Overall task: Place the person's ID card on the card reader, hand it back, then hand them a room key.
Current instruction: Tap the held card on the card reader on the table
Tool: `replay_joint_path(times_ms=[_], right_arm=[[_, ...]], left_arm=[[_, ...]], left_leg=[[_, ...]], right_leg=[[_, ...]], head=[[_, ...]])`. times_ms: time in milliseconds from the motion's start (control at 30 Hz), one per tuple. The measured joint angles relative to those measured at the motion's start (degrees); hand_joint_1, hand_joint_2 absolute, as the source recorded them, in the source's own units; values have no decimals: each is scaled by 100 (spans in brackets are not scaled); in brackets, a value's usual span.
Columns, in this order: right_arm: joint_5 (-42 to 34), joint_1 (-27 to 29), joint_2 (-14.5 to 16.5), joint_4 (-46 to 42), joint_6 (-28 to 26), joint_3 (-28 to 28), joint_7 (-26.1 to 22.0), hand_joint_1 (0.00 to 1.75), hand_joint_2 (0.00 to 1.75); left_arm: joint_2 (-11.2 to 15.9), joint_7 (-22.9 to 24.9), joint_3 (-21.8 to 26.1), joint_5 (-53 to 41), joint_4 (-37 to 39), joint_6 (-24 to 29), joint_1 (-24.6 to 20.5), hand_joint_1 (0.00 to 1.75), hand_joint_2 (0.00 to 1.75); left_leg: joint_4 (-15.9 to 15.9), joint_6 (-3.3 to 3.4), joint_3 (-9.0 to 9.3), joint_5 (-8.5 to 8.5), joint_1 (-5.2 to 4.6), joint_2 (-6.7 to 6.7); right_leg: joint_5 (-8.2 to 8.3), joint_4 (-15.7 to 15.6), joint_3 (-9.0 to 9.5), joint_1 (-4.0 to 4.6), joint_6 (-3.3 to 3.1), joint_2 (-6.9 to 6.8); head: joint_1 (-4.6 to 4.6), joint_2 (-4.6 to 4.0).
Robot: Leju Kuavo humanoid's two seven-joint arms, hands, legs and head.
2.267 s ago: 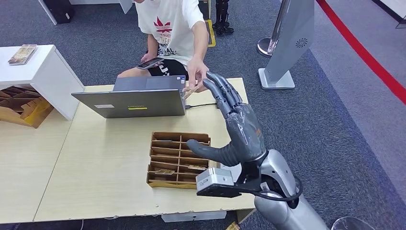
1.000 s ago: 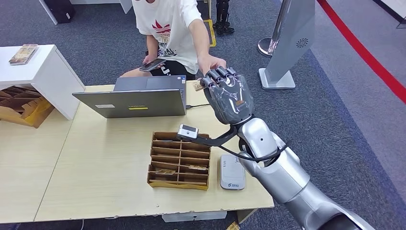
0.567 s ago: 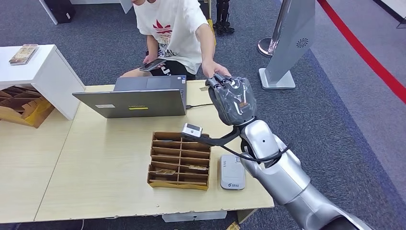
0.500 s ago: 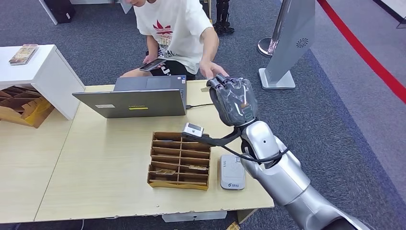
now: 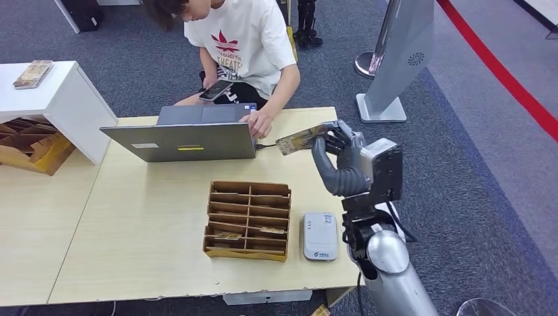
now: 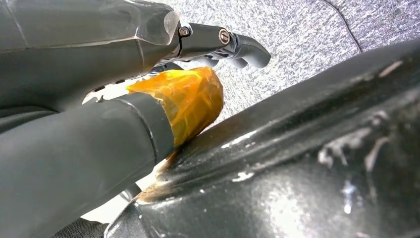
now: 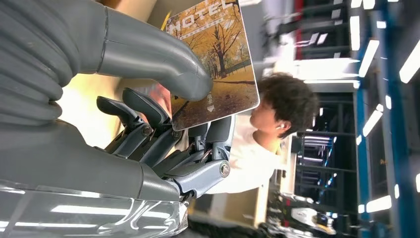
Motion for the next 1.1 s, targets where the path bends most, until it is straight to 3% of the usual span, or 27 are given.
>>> replay_joint_path(times_ms=[100, 233, 500, 900, 1100], right_arm=[[-598, 333, -8, -272, 111, -242, -15, 175, 175], [-704, 705, -92, -468, 107, -475, 20, 175, 175], [-513, 1383, -413, -527, 222, -732, 177, 175, 175], [-431, 1556, -527, -530, 270, -818, 237, 175, 175], [312, 1812, -634, -493, 192, -819, 579, 175, 175]], left_arm=[[-6, -20, 20, 74, 1, 26, 11, 0, 0], [-21, -39, 65, 186, 2, 79, 30, 0, 0], [-47, -91, 162, 340, 2, 144, 60, 0, 0], [-51, -92, 172, 358, 2, 147, 62, 0, 0], [-63, -92, 212, 431, 2, 169, 69, 0, 0]], left_leg=[[0, 1, 1, 0, -1, 1], [0, 1, 2, -1, -1, 0], [0, 3, 0, -3, -1, 1], [0, 4, 1, -2, -1, 1], [0, 5, 0, -4, -2, -3]], right_leg=[[0, -1, -1, -1, 0, 0], [0, -1, -1, -1, 1, 0], [-2, -1, -1, -1, 4, 1], [-2, -1, 1, -1, 4, 1], [-6, -1, 1, -2, 10, -1]], head=[[0, 0], [-1, 0], [0, 0], [-1, 0], [-1, 0]])
